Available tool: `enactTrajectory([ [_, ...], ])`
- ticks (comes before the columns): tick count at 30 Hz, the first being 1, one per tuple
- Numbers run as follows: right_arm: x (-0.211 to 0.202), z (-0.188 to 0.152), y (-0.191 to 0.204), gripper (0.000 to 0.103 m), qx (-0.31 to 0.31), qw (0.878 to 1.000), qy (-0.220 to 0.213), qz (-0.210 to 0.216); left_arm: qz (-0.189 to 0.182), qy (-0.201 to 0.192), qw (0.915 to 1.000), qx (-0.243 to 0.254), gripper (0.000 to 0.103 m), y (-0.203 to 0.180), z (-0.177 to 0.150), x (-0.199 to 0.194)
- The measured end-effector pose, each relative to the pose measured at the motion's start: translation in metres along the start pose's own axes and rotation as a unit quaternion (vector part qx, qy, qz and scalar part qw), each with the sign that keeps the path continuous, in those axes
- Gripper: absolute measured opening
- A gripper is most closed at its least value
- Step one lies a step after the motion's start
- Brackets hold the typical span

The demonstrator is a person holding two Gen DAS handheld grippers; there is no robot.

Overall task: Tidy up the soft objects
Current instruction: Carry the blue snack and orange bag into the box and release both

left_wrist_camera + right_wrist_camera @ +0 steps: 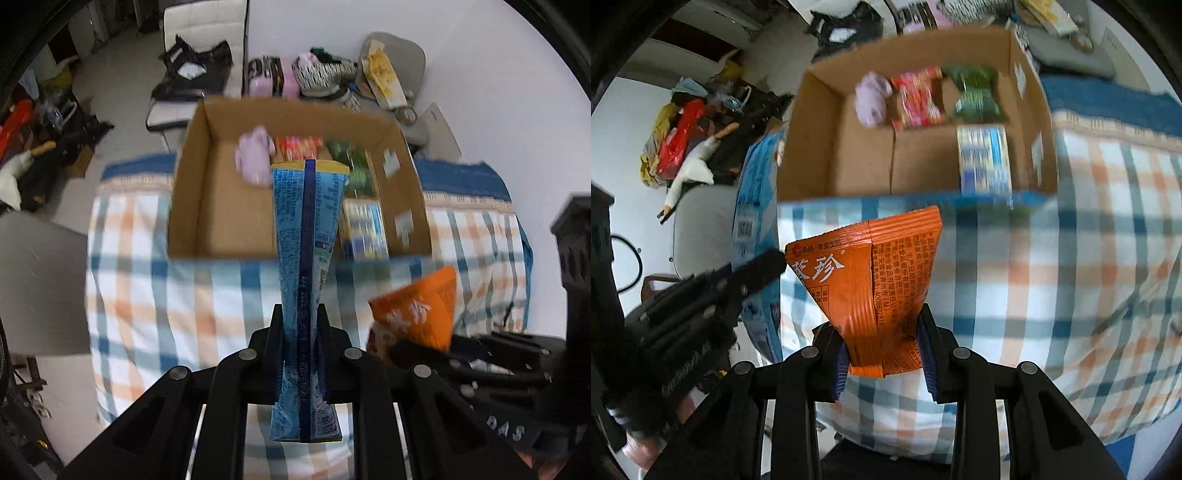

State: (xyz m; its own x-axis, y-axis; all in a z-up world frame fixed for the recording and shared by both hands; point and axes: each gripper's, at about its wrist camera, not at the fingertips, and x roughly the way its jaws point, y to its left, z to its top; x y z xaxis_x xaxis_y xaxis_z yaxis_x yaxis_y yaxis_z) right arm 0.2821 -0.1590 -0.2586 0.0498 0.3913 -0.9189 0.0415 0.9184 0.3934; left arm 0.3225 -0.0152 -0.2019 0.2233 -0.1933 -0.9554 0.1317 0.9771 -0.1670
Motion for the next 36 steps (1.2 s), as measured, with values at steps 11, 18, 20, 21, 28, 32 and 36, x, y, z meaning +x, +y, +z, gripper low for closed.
enactTrajectory([
  [11,0.005,0.101,0.008,0.035,0.008,0.999,-0.014,-0.046,0.032,0.048,0.9983,0.007,0.012,0.017,0.093,0.051],
  [18,0.057,0.152,0.000,0.035,0.026,0.997,0.022,-0.066,0.036,0.125,0.9914,-0.012,0.012,0.040,0.123,0.120],
  [20,0.073,0.160,-0.003,0.035,0.028,0.996,0.036,-0.073,0.034,0.148,0.9882,-0.019,0.012,0.046,0.126,0.139],
  [21,0.084,0.164,-0.005,0.035,0.029,0.996,0.045,-0.077,0.034,0.159,0.9865,-0.022,0.012,0.049,0.127,0.147],
  [28,0.135,0.182,-0.020,0.035,0.039,0.990,0.095,-0.096,0.033,0.210,0.9768,-0.027,0.012,0.060,0.131,0.190],
  [32,0.149,0.188,-0.024,0.035,0.039,0.988,0.108,-0.107,0.034,0.223,0.9740,-0.023,0.012,0.058,0.132,0.201],
  [36,0.156,0.193,-0.024,0.035,0.034,0.987,0.115,-0.108,0.033,0.224,0.9738,-0.017,0.014,0.053,0.135,0.203],
])
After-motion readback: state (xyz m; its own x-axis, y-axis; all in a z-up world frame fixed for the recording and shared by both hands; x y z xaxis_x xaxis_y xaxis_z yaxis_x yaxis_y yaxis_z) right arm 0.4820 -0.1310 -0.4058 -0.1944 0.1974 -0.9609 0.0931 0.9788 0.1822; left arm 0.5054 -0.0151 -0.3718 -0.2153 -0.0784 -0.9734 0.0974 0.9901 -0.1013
